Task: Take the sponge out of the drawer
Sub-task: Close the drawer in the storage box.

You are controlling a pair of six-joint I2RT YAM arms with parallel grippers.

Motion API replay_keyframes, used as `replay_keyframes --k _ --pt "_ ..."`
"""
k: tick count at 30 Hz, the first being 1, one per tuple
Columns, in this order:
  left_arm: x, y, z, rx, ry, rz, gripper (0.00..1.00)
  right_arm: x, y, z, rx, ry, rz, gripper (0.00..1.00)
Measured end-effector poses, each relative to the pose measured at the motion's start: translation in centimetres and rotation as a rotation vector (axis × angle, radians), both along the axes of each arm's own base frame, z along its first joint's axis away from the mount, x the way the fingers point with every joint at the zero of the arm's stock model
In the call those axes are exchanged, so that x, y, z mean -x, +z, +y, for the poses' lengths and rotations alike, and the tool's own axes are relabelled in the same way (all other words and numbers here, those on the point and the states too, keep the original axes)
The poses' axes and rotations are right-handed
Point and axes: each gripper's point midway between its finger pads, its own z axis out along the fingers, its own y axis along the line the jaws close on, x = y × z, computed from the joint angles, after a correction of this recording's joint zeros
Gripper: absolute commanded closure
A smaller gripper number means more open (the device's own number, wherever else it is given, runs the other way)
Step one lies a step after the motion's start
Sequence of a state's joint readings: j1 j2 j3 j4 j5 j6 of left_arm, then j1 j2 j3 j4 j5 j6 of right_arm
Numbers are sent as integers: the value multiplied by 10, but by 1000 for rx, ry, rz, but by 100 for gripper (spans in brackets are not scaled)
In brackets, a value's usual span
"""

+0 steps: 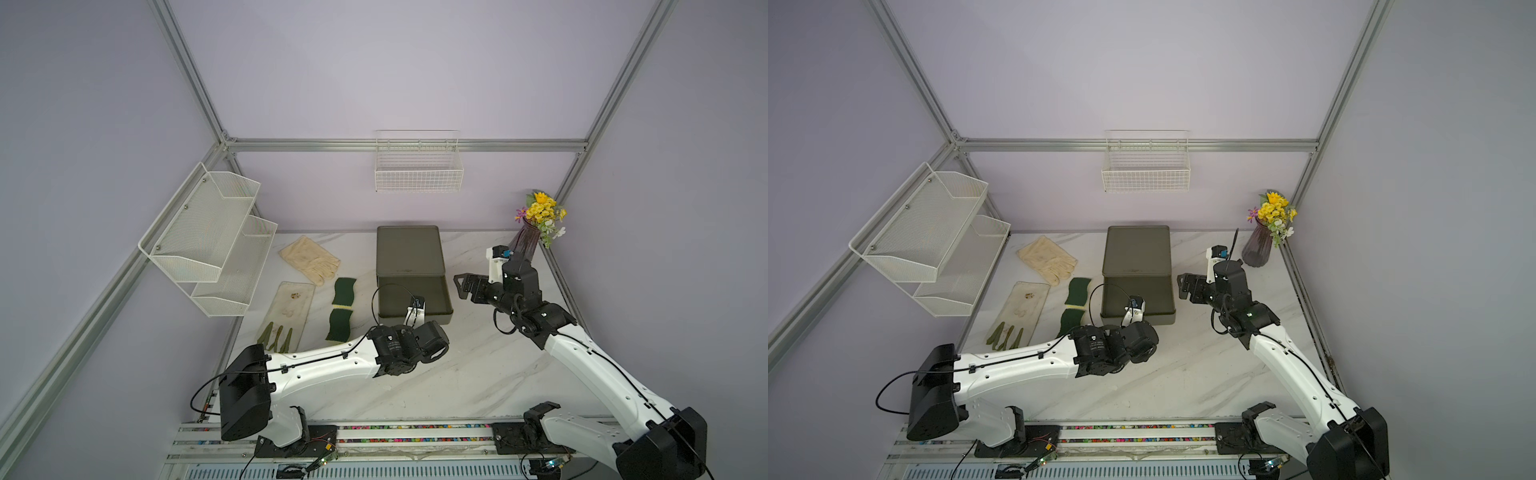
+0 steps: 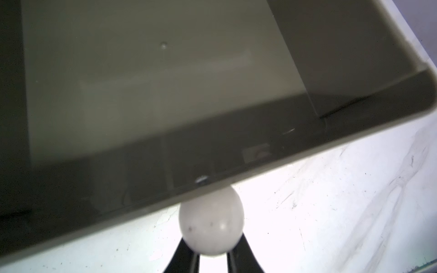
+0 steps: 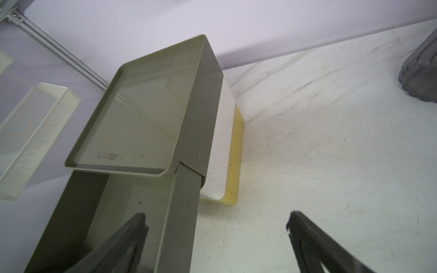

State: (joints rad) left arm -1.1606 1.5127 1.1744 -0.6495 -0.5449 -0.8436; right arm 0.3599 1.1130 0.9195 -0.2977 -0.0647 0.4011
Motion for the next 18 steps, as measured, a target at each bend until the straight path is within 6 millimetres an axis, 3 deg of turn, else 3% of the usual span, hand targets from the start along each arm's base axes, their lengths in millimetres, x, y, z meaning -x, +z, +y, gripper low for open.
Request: replay_keyframes --k 18 --pt "-42 -10 -4 -21 -2 13 79 0 -2 2 -5 13 -4 2"
